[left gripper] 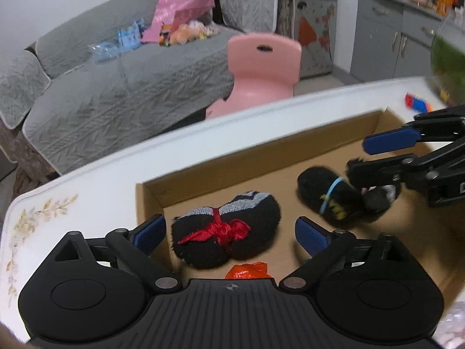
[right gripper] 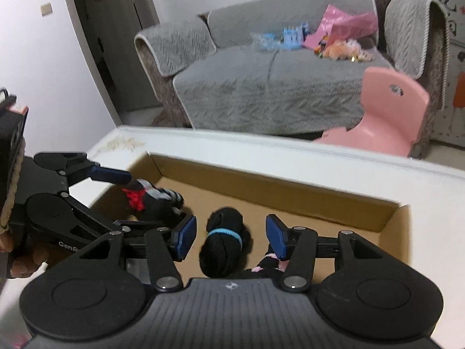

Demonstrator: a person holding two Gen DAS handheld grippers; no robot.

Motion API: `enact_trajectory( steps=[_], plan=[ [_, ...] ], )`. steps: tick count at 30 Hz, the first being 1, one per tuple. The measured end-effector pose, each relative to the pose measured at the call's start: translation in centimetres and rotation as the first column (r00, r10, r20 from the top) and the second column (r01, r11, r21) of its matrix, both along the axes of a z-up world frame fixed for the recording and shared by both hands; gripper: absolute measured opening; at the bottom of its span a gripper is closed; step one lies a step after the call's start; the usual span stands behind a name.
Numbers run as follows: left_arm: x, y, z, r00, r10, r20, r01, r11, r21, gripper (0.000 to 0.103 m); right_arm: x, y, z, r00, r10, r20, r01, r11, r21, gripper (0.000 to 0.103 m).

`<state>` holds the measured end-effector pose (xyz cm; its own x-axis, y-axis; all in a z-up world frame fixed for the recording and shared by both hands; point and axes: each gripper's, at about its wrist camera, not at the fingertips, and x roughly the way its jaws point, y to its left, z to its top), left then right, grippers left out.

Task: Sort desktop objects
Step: 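Carry both black socks into the cardboard box and release them, then grasp pink polka-dot sock with left tool while right tool grasps orange-red plastic bundle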

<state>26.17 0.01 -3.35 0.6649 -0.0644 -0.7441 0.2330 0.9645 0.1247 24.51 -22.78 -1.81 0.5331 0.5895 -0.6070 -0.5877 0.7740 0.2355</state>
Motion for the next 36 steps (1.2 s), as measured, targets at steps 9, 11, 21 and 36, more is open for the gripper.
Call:
enact_trajectory(
  steps=[9,11,21,36],
  plan=[
    [-10.4,1.0,4.7,0.994,0.000,0.114,0.005,0.999,-0.043,0.103,-9.0,-4.8,5.0,0.989,-0.014,0.149,0.003,0.997,0.075,0.056],
    [-13.2,1.0,4.7,0.993,-0.004,0.116,0.010,0.999,-0.048,0.103,-12.3,-6.3,4.9,0.985,-0.007,0.170,-0.011,0.994,0.107,0.065],
    [-25.3,-0.7,1.3,0.995,-0.052,0.080,0.057,0.997,-0.061,0.103,-21.3,-8.9,-0.3,0.991,0.057,0.119,-0.065,0.996,0.066,0.074],
    [-29.9,-3.5,-2.3,1.000,-0.021,-0.023,0.015,0.973,-0.230,0.103,-24.5,-7.9,-4.6,0.981,0.178,0.077,-0.179,0.984,0.002,0.079]
  ],
)
